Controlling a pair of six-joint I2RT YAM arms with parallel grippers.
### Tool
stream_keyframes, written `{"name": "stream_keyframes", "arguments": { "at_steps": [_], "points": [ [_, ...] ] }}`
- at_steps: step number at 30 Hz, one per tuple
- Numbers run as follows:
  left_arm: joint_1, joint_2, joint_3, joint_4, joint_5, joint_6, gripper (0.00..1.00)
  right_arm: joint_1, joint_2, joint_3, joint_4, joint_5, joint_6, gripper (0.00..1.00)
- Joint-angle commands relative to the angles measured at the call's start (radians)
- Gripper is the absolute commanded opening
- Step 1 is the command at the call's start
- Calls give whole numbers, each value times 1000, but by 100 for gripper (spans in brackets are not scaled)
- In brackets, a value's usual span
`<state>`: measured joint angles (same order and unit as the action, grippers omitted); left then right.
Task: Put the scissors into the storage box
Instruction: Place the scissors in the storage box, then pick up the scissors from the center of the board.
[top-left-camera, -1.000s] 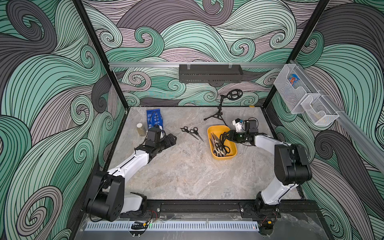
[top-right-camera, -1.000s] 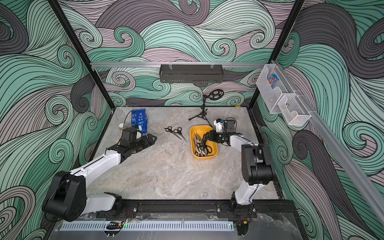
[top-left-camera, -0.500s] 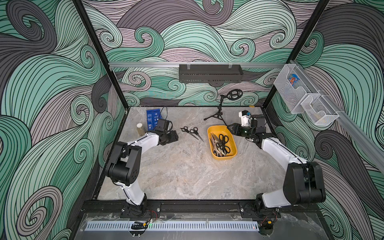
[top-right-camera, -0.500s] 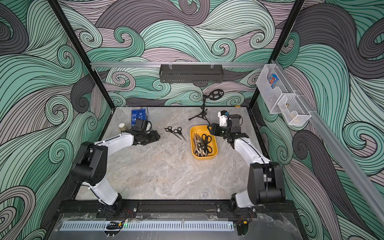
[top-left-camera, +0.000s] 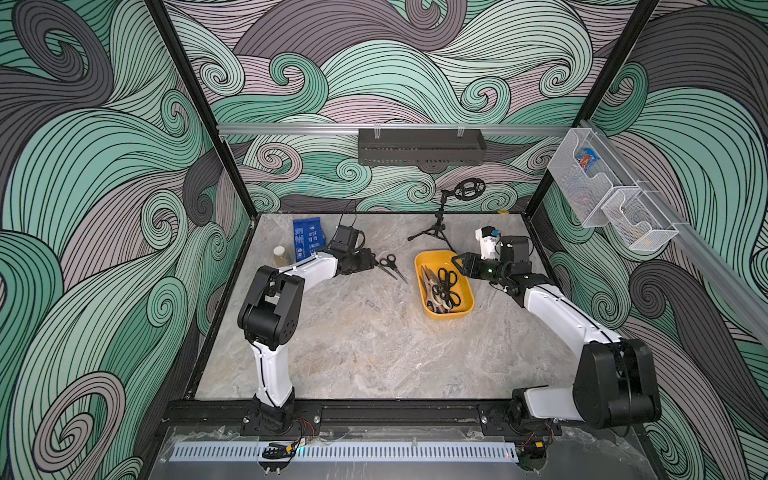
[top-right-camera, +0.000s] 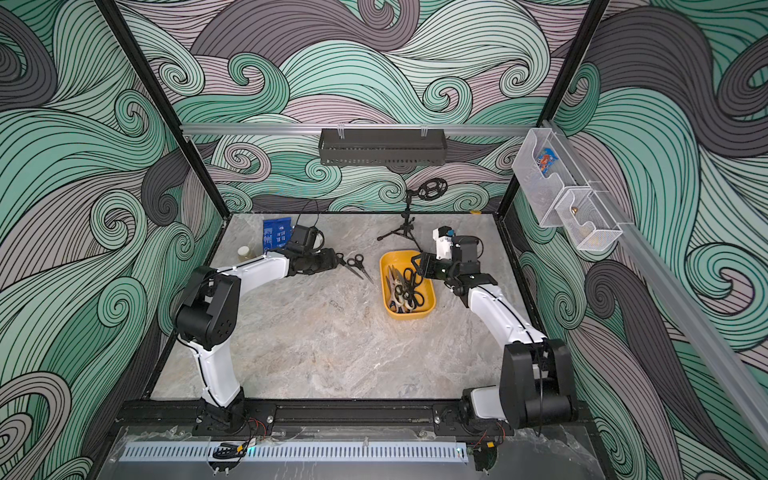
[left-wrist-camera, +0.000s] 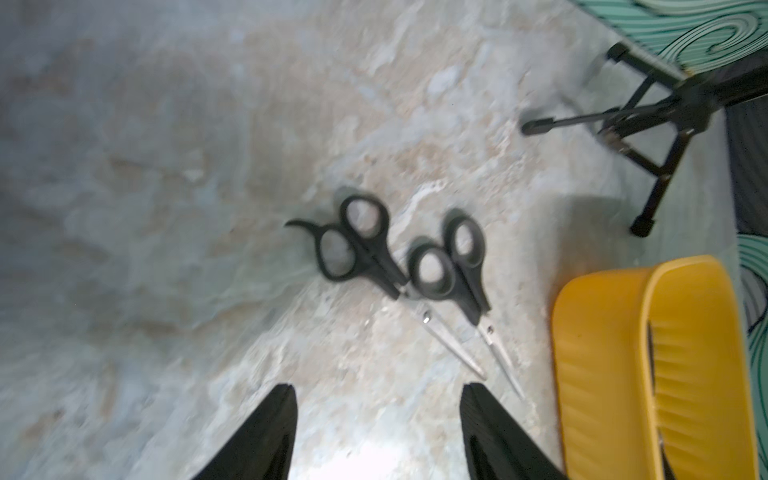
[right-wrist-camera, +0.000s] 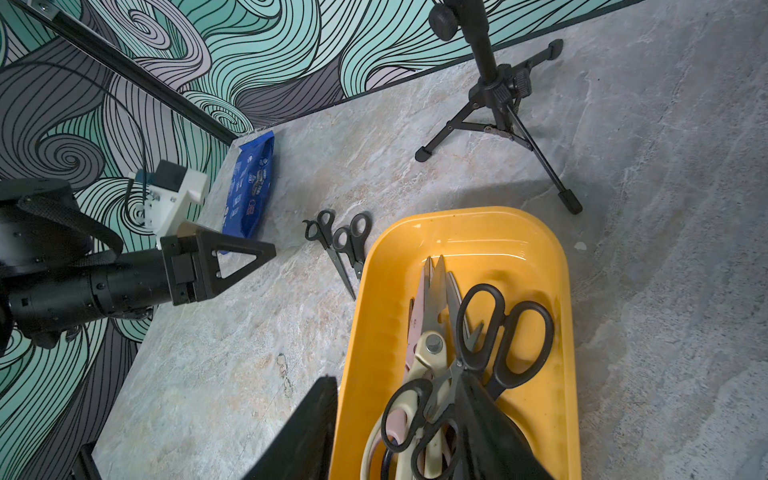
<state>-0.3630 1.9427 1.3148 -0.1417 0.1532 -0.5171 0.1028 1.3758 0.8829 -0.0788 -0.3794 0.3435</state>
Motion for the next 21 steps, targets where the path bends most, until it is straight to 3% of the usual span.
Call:
{"name": "stream_keyframes", "arguments": {
  "at_steps": [1,10,21],
  "points": [
    [-7,60,77,68,27,-28,66,7,-6,-11,8,-11,5,50],
    [-7,186,149,172,106,-108,66,9,0,-10,6,-13,-6,50],
    [-7,237,170,168,147,-97,65,9,8,-7,6,-20,-7,50]
  ]
}}
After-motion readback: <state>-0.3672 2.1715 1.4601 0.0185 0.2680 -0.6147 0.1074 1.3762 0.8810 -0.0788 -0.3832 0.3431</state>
